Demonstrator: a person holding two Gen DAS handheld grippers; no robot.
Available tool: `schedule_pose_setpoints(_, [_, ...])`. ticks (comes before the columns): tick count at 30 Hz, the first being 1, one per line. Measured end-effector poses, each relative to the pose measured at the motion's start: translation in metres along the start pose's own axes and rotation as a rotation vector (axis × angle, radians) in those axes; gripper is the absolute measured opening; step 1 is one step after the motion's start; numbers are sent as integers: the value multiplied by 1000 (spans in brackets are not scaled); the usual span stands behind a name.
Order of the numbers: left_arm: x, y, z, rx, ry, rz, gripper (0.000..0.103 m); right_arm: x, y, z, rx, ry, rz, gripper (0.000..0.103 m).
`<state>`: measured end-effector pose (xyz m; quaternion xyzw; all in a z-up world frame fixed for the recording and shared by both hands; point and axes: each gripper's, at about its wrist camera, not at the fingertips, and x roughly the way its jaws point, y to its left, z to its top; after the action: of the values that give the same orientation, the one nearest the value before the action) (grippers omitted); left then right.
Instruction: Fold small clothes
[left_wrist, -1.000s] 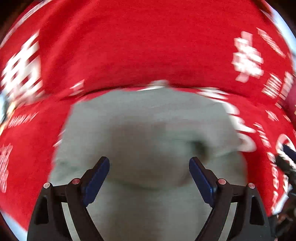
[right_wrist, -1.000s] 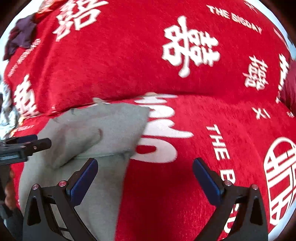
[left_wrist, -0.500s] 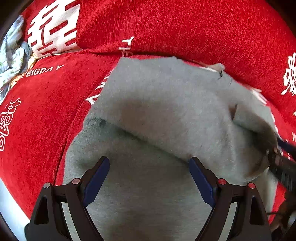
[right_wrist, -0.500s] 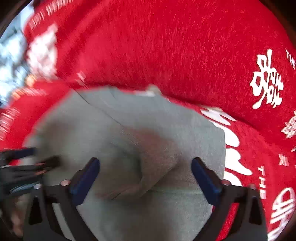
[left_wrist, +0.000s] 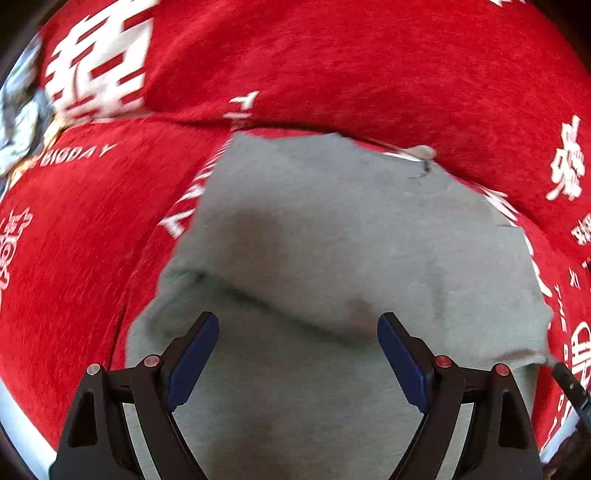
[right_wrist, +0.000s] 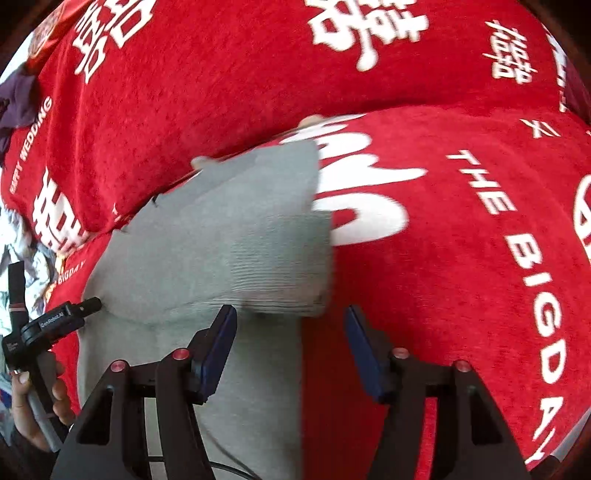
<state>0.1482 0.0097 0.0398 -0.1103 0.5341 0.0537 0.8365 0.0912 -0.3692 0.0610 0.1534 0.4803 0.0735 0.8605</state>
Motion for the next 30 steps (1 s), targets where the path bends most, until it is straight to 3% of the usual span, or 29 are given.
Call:
schedule_pose_setpoints(4, [6, -5, 12, 31, -8, 20, 88, 8, -8, 9, 34, 24, 27, 65])
schedule_pose_setpoints(7, [24, 11, 20, -5, 38, 49, 88, 21, -16, 11, 82, 44, 49, 65])
schedule_pose_setpoints(8, [33, 20, 22, -24, 65, 62, 93, 25, -15, 13, 85, 48, 64, 62])
schedule_pose_setpoints(9, [37, 32, 23, -59, 76, 25, 97, 28, -12, 15, 70, 52, 90, 40])
schedule_pose_setpoints(10, [37, 42, 24, -91, 68, -2, 97, 30, -8, 17, 53, 66, 110, 23])
schedule_pose_setpoints(11, [36, 48, 24, -101, 66, -7, 96, 32, 0, 19, 27, 77, 115, 18])
schedule_pose_setpoints(13, [34, 54, 25, -105, 72, -22, 96, 27, 18, 19, -60, 52, 106, 18])
schedule_pose_setpoints(15, [32, 50, 24, -88, 75, 2, 96, 28, 36, 16, -173, 50, 31, 18])
schedule_pose_setpoints(17, [25, 43, 22, -68, 63, 33, 96, 33, 36, 15, -199, 79, -34, 18])
schedule_pose_setpoints(20, [0, 37, 17, -31, 11, 26, 96, 27, 18, 16, -145, 116, -85, 42])
schedule_pose_setpoints(24, [-22, 27, 13, -31, -31, -36, 96, -5, 15, 23, -183, 6, -167, 46])
schedule_pose_setpoints(26, [-21, 6, 11, 13, -31, -63, 96, -13, 27, 30, -217, -31, -147, 46])
schedule_pose_setpoints(28, [-16, -16, 5, 89, -28, -53, 96, -9, 49, 34, -263, -29, -103, 53])
schedule_pose_setpoints(30, [2, -37, -5, 172, 5, -14, 96, 6, 76, 30, -345, -2, -61, 72])
